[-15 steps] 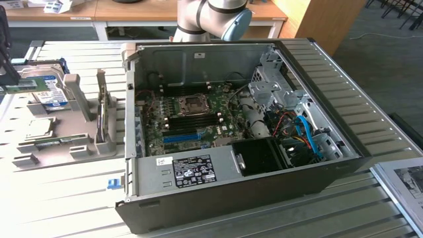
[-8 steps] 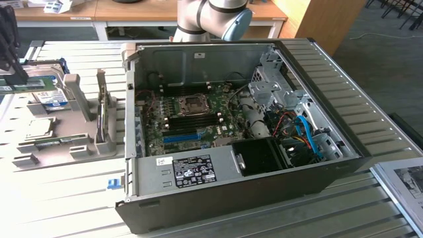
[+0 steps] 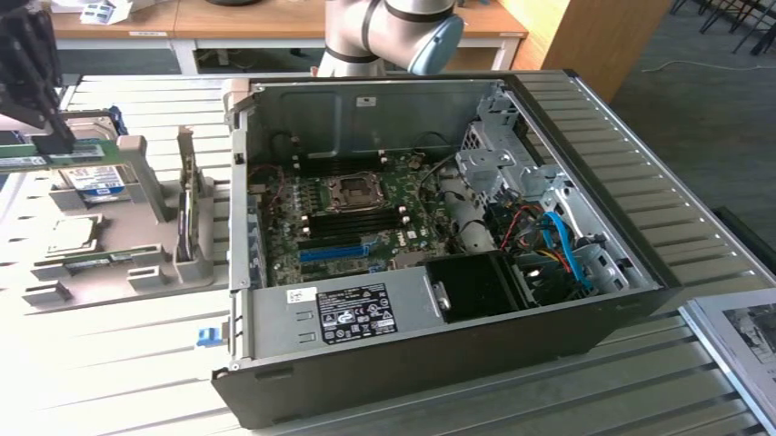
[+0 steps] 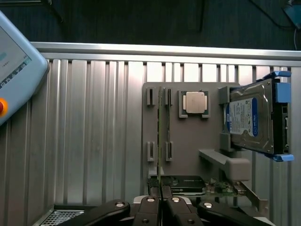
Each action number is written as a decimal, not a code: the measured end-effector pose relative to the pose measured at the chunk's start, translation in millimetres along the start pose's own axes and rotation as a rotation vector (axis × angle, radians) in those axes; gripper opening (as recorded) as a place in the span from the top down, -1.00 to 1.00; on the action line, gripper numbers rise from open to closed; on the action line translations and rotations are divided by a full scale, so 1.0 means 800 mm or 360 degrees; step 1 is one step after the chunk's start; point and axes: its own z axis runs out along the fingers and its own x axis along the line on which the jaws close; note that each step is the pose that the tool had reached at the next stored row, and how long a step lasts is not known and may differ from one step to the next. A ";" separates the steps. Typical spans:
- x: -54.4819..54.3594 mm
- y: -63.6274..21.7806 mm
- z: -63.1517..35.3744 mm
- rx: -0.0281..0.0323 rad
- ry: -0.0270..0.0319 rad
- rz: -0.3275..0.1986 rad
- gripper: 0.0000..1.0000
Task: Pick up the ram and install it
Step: 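Pick up the ram and move it above insertion slot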
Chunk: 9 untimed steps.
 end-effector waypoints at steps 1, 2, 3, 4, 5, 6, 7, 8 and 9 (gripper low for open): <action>0.000 -0.003 0.000 -0.00001 0.00001 0.0000 0.76; 0.000 -0.006 0.000 -0.00002 0.00002 0.0000 0.76; 0.000 -0.009 -0.001 -0.00001 0.00002 0.0000 0.76; 0.000 -0.013 -0.001 -0.00001 0.00001 0.0000 0.76; 0.000 -0.015 -0.001 0.00000 0.00000 0.0000 0.76; 0.000 -0.018 -0.001 -0.00001 0.00000 -0.0001 0.76; 0.000 -0.021 -0.001 0.00000 0.00000 -0.0001 0.76; 0.000 -0.023 -0.001 -0.00001 0.00000 -0.0001 0.76; 0.000 -0.026 -0.001 -0.00001 0.00001 -0.0001 0.76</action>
